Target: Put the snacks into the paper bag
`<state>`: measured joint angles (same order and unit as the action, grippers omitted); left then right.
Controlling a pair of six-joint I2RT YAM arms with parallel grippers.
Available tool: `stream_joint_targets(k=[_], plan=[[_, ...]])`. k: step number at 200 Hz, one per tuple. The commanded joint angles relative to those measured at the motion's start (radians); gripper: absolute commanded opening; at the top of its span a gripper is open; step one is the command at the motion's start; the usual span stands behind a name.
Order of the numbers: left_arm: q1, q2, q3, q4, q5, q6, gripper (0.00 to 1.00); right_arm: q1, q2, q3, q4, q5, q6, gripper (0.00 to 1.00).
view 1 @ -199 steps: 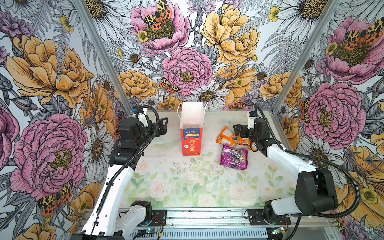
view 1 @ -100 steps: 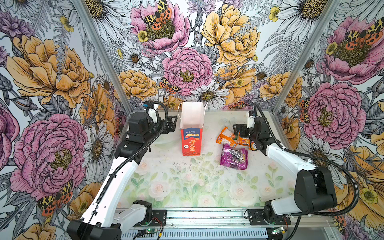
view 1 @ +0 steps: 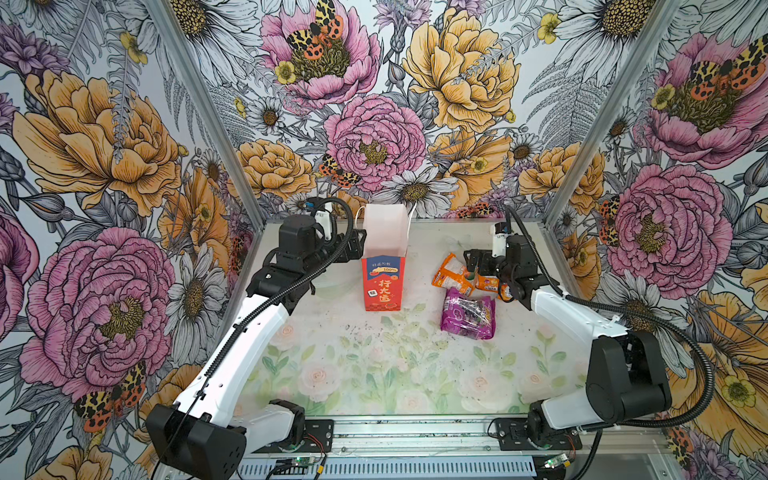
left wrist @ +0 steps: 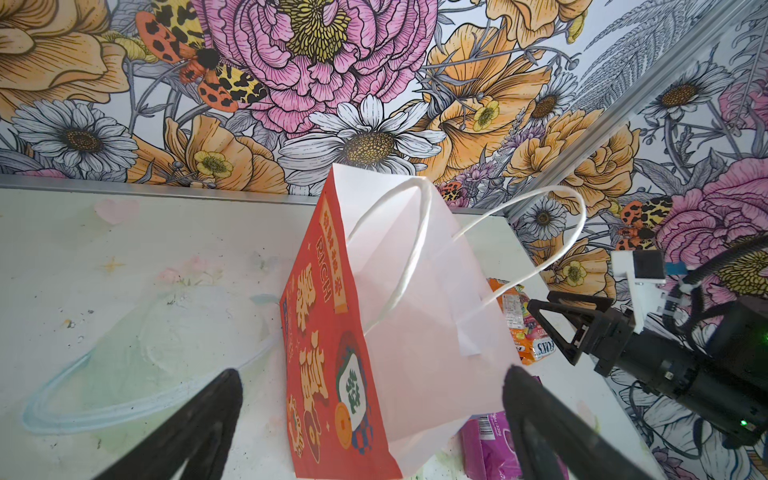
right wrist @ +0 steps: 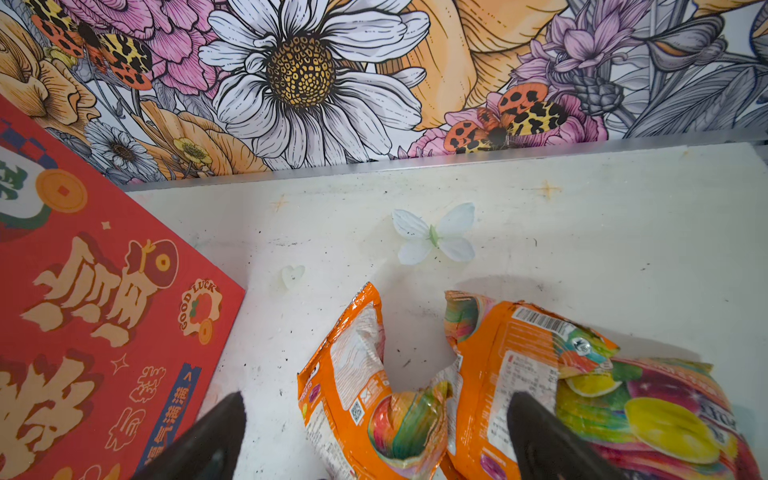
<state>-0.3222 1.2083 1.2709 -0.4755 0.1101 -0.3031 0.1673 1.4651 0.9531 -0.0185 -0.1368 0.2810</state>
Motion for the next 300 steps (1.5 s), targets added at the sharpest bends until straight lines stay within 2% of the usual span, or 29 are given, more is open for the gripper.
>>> stream_joint_targets(k=[1,171,230,300], plan=[[-0.014,0.036,0.048,-0.02,-0.045,0.018,0.99,0.005,0.008,0.032,0.01,-0.016,0.008,1.0],[-0.044,0.263,0.269,-0.178,-0.121,0.045,0.99,0.005,0.032,0.031,0.011,-0.01,0.006,1.0],[-0.059,0.324,0.323,-0.229,-0.169,0.049,0.99,0.006,0.041,0.031,0.009,-0.008,0.004,1.0],[-0.06,0.345,0.336,-0.23,-0.156,0.055,0.99,0.005,0.055,0.036,0.011,-0.009,0.007,1.0]])
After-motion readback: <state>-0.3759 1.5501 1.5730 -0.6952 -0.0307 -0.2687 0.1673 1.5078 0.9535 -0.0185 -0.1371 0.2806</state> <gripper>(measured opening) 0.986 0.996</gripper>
